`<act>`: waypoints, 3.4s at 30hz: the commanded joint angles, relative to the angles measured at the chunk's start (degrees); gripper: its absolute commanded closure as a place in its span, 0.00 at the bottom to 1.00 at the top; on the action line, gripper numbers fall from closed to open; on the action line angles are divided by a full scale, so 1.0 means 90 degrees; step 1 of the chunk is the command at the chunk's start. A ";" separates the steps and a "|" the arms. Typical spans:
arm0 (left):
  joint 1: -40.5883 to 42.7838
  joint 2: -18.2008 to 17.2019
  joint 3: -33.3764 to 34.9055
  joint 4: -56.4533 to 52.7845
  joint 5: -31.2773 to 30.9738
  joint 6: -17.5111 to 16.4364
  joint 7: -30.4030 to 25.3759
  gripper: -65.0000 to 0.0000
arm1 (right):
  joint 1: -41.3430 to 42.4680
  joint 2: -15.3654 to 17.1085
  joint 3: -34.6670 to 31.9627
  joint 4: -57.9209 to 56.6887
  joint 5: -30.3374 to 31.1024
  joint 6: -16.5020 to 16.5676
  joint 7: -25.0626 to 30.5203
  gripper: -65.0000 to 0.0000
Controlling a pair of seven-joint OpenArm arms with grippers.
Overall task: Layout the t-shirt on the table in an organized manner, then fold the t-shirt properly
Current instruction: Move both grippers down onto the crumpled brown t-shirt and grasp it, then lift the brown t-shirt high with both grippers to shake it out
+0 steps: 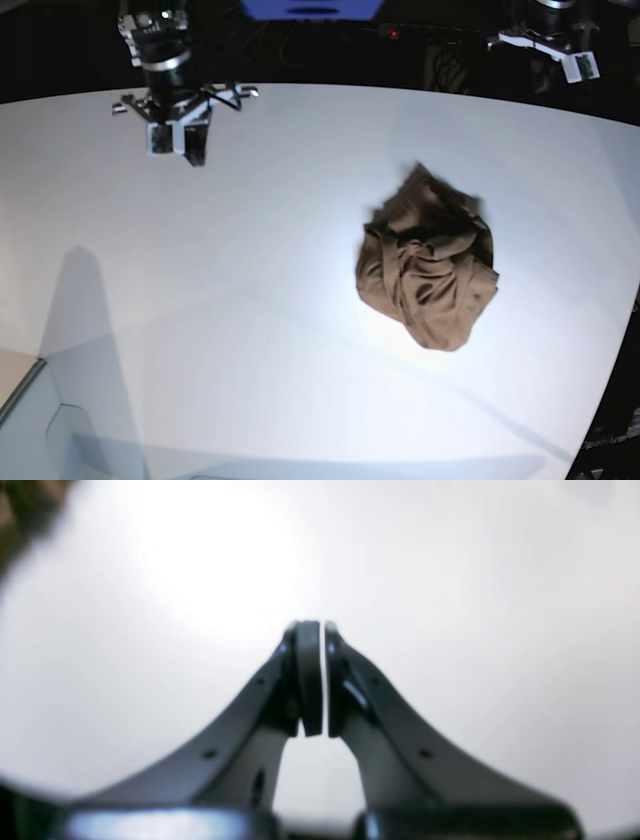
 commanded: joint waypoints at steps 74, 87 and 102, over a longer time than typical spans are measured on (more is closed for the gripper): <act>-0.5641 0.0367 0.0539 -0.1392 0.0031 0.0001 0.2776 0.99 | 0.4722 -0.1188 -0.2351 -0.3958 0.0023 0.0053 -0.0613 0.52; -0.5300 0.0396 0.0529 -0.1323 0.0031 0.0001 0.2767 0.99 | 0.4527 -0.1188 -0.2517 -0.3821 0.0893 0.0756 -0.0574 0.52; -0.5260 0.0406 0.0529 -0.1323 0.0031 -0.0008 0.2776 0.99 | 0.4663 -0.1188 -0.2517 -0.4407 0.0902 0.0756 -0.0124 0.55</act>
